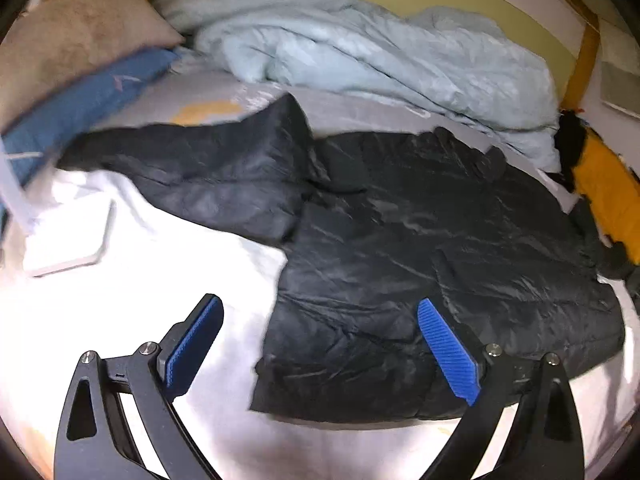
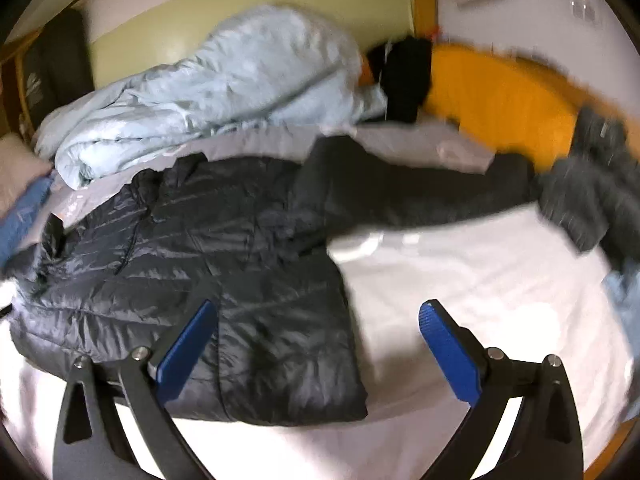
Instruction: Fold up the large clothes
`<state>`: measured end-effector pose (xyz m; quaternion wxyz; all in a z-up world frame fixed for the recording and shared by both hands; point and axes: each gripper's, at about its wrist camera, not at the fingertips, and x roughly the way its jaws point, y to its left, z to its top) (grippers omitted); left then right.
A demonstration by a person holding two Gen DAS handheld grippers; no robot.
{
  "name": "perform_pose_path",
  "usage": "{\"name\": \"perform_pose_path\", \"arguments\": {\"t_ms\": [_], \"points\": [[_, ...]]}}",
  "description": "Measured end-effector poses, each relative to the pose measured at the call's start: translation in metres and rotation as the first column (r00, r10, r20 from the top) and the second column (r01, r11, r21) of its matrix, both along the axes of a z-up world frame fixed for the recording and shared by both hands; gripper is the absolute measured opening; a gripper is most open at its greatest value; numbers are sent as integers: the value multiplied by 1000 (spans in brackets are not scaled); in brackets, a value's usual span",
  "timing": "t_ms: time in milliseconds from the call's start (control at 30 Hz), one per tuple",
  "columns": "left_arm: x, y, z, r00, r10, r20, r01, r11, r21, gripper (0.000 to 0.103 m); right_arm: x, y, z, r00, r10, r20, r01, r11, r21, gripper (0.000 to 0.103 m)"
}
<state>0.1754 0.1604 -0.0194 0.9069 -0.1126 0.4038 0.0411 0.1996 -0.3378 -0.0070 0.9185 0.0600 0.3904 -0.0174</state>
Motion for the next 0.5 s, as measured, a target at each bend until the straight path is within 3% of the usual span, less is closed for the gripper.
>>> {"name": "perform_pose_path", "arguments": {"t_ms": [100,133,167,200,233,267,300,333,400,500], "points": [[8,-12,-12,997,-80,-18,79,997,-18,81,12,-4,-21,995,28,-98,-26,999,27,101],[10,-14,-16,995,-93,-27,92,995,-23,69,16,-3,-28,991,41,-126,-35,998,45,101],[12,-15,-18,995,-94,-34,94,995,-22,44,19,-3,-33,988,50,-143,-42,997,62,100],[12,-16,-20,995,-94,-34,94,995,-14,26,23,-2,-38,985,62,-160,-49,995,85,91],[13,-18,-21,994,-107,-32,107,994,-9,8,26,-1,-41,983,72,-170,-55,994,99,71],[12,-19,-20,993,-118,-22,118,993,-12,6,30,2,-45,980,89,-178,-69,991,115,58],[10,-19,-17,994,-110,-8,110,994,-6,5,33,4,-47,978,98,-185,-77,990,117,34],[7,-19,-13,995,-98,13,98,995,0,4,35,9,-46,980,97,-174,-82,992,95,21],[1,-18,-4,996,-74,53,74,997,16,4,33,15,-39,990,89,-105,-85,995,43,11],[-3,-16,8,994,-33,104,29,999,39,4,27,24,-19,995,98,33,-98,995,-9,8]]}}
